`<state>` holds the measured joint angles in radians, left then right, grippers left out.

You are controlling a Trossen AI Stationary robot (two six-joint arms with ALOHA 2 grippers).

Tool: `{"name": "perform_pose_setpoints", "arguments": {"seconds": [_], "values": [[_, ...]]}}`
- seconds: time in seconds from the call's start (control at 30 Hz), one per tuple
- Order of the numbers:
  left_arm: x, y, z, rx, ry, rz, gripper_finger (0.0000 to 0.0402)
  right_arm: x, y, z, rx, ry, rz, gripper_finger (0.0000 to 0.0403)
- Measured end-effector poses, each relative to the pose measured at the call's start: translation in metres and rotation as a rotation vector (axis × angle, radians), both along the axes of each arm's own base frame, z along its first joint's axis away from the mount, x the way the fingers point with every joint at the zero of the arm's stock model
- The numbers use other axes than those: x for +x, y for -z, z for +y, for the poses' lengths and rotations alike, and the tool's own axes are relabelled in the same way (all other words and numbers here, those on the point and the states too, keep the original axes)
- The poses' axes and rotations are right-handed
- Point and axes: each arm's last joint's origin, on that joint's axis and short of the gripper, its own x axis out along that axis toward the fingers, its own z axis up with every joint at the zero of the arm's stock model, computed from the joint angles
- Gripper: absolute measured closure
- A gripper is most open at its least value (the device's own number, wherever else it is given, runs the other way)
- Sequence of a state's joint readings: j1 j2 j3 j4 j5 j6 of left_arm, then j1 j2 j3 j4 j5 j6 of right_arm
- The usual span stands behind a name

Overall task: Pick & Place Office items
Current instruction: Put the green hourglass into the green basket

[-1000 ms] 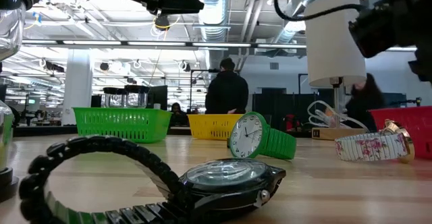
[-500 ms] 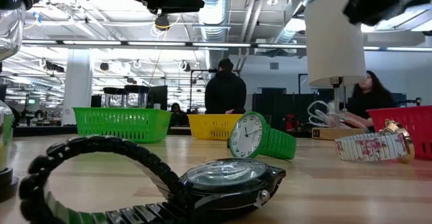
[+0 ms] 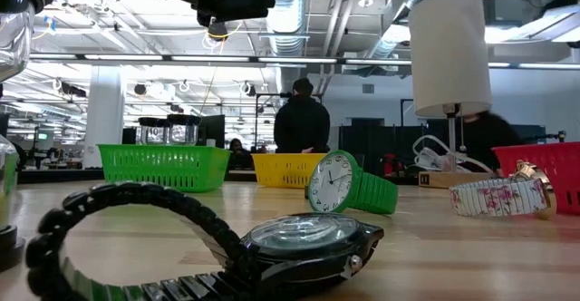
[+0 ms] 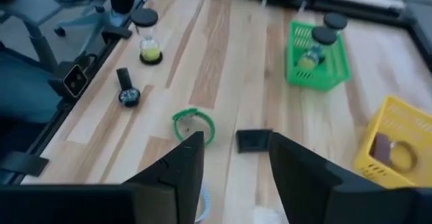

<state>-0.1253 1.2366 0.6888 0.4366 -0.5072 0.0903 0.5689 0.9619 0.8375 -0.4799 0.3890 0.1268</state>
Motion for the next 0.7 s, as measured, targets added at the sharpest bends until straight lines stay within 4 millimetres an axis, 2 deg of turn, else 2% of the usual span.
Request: {"name": "perform_pose_setpoints", "arguments": {"seconds": [0.17, 0.3, 0.43, 0.7], "values": [[0.001, -0.001, -0.003, -0.013, 0.103, -0.014, 0.0243, -0.007, 0.029, -0.014, 0.073, 0.039, -0.136, 0.0261], [0.002, -0.006, -0.010, -0.028, 0.332, -0.060, 0.0243, -0.003, 0.051, -0.022, 0.167, 0.091, -0.303, 0.0267], [0.002, -0.006, -0.018, -0.052, 0.544, -0.061, 0.0243, 0.002, 0.072, -0.030, 0.170, 0.139, -0.336, 0.0269], [-0.003, -0.007, -0.044, -0.062, 0.740, -0.062, 0.0243, 0.022, 0.079, -0.049, 0.148, 0.262, -0.369, 0.0269]]}}
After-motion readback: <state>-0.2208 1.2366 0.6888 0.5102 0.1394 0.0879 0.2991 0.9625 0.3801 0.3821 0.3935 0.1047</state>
